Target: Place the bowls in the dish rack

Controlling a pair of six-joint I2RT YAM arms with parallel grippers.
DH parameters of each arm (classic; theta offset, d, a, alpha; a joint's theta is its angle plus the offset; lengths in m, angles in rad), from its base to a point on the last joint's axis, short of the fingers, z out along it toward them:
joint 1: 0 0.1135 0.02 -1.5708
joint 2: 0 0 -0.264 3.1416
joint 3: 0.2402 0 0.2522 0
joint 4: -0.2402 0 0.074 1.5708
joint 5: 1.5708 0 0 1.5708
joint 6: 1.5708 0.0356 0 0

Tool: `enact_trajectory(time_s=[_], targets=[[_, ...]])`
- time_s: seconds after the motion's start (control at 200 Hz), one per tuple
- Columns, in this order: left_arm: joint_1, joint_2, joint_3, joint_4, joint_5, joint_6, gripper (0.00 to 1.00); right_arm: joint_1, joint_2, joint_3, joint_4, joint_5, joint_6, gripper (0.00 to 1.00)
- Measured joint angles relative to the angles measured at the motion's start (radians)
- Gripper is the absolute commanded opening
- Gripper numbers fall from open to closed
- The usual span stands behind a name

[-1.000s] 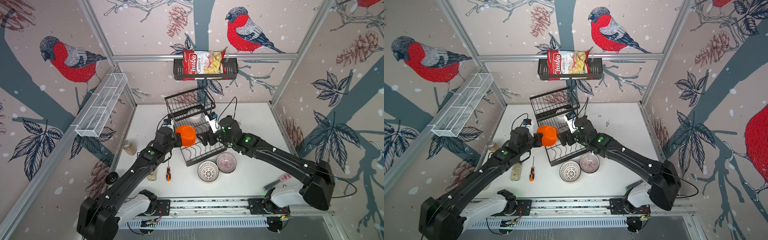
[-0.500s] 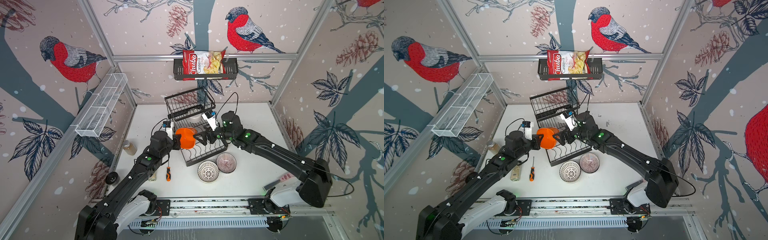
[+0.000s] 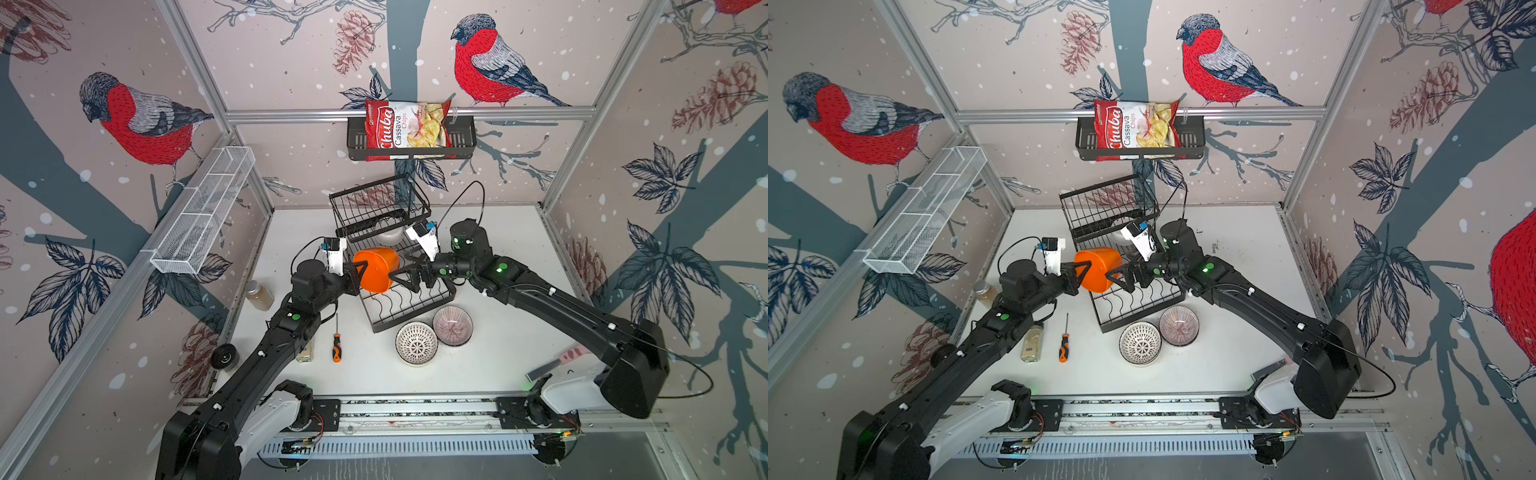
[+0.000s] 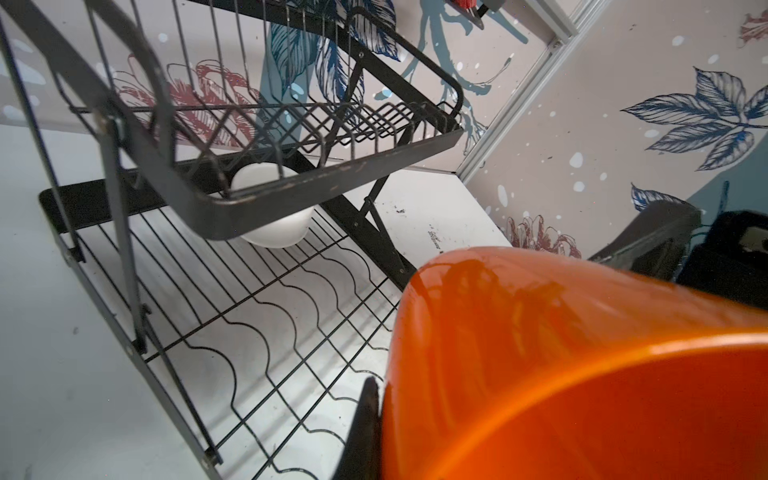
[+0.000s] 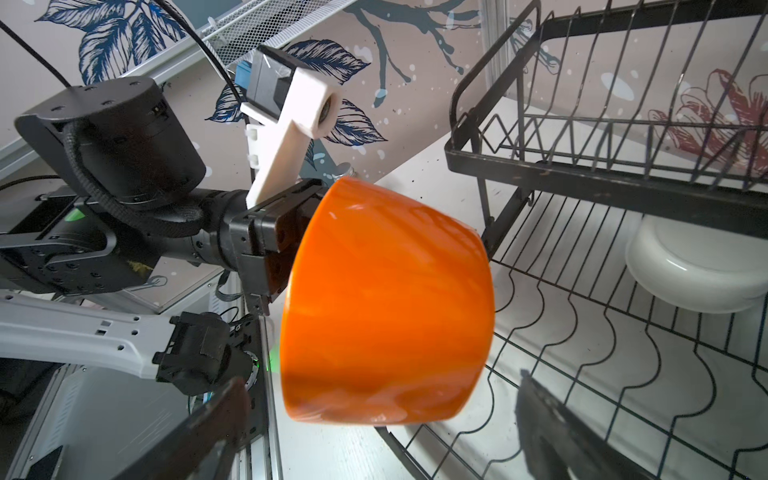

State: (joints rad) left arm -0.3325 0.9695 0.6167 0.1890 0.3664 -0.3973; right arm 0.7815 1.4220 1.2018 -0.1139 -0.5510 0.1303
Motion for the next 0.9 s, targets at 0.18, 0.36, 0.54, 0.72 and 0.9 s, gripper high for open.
enact_trajectory(time_s=[0.18,0.36,0.54,0.72,0.9], targets=[[0.002,0.003,0.000,0.035,0.029,-0.019,0.00,-0.003,0.005,-0.001,0.003,-0.016,0.007,1.00],[0.003,0.005,0.000,0.056,0.043,-0.031,0.00,-0.003,0.024,0.000,0.015,-0.056,0.027,1.00],[0.003,0.014,-0.001,0.060,0.051,-0.035,0.00,-0.002,0.032,0.001,0.036,-0.078,0.031,1.00],[0.003,0.018,-0.004,0.068,0.051,-0.040,0.00,0.008,0.047,0.014,0.053,-0.084,0.037,0.99],[0.003,0.022,-0.008,0.080,0.051,-0.041,0.00,0.011,0.069,0.023,0.053,-0.078,0.056,0.95]])
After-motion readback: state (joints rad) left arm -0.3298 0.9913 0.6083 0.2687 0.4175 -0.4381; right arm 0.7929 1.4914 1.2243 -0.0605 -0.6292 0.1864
